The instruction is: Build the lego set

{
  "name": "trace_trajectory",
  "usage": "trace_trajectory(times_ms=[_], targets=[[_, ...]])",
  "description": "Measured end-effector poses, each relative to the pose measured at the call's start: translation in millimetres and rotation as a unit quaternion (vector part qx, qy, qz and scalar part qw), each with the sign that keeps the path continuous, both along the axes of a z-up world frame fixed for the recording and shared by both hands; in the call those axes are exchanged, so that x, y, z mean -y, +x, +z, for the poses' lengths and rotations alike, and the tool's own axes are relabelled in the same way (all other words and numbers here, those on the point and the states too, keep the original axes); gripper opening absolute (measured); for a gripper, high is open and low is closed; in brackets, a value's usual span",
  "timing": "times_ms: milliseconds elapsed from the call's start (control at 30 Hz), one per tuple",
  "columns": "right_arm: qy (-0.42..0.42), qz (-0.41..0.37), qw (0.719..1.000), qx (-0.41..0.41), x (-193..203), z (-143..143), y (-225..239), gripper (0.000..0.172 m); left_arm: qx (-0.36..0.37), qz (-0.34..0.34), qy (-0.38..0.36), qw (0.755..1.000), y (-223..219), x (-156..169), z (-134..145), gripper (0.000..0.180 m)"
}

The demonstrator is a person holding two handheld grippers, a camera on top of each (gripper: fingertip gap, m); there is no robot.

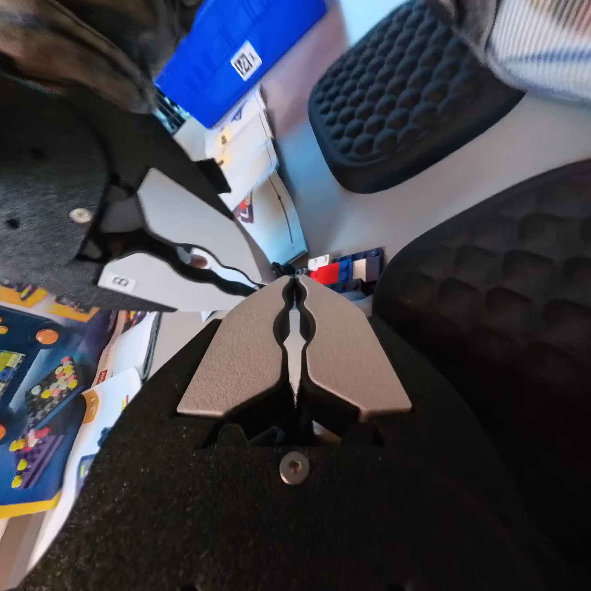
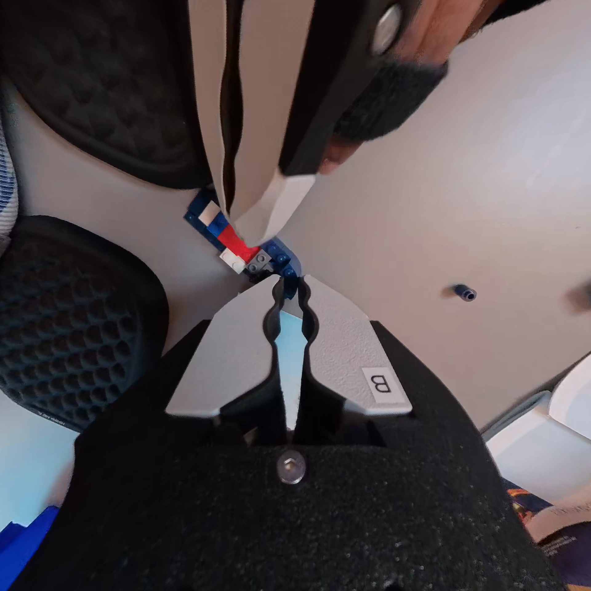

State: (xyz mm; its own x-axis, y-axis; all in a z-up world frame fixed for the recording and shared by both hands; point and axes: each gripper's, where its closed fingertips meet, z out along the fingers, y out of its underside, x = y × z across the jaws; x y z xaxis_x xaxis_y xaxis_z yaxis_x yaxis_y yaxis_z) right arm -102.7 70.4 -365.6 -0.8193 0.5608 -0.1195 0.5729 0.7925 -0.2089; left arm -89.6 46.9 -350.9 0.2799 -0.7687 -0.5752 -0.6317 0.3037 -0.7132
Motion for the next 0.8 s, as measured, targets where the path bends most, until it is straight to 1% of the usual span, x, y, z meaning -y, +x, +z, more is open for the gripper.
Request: trace_trajectory(times_ms=[67,100,167,233,267,400,533,667,733,800], targets=[[0.008,0.002,1.000,-0.007,0.0,-0.2,-0.1,0.008,0.040,-0.003,-0.010,0.999,-5.8,3.4,11.8,0.000],[0.009,0.001,1.000,-0.010,0.1,-0.2,-0.1,0.008,0.041,-0.009,-0.019,0.999,-7.6,6.2,11.5,0.000],[0.005,-0.002,1.000,-0.014,0.2,-0.4,-0.3,0.008,0.012,-0.022,-0.026,0.999,-9.1,11.9,0.8,0.000],[0.008,-0.003,1.000,-0.018,0.2,-0.6,-0.4,0.008,-0.025,-0.031,-0.009,0.999,-6.8,15.9,-8.2,0.000],[0.014,-0.001,1.000,-0.022,0.2,-0.7,-0.5,0.008,-0.032,-0.032,-0.005,0.999,-5.6,16.2,-9.6,0.000],[0.014,-0.007,0.999,-0.034,-0.2,-1.1,-0.8,0.008,-0.016,-0.030,-0.004,0.999,-4.8,15.3,-5.3,0.000],[0.024,-0.003,0.998,-0.050,-0.1,-1.1,-0.7,0.008,-0.031,-0.023,0.004,0.999,-4.3,12.8,-8.9,0.000],[-0.002,-0.021,0.998,-0.061,0.6,0.3,-2.5,0.008,-0.032,-0.022,0.005,0.999,-4.5,12.9,-9.0,0.000],[-0.003,-0.035,0.997,-0.071,-1.5,1.3,-6.6,0.015,-0.032,-0.022,0.006,0.999,-4.6,12.6,-8.9,0.000],[-0.007,-0.042,0.997,-0.068,-1.8,2.0,-6.4,0.018,-0.032,-0.021,0.007,0.999,-4.6,12.5,-8.7,0.000]])
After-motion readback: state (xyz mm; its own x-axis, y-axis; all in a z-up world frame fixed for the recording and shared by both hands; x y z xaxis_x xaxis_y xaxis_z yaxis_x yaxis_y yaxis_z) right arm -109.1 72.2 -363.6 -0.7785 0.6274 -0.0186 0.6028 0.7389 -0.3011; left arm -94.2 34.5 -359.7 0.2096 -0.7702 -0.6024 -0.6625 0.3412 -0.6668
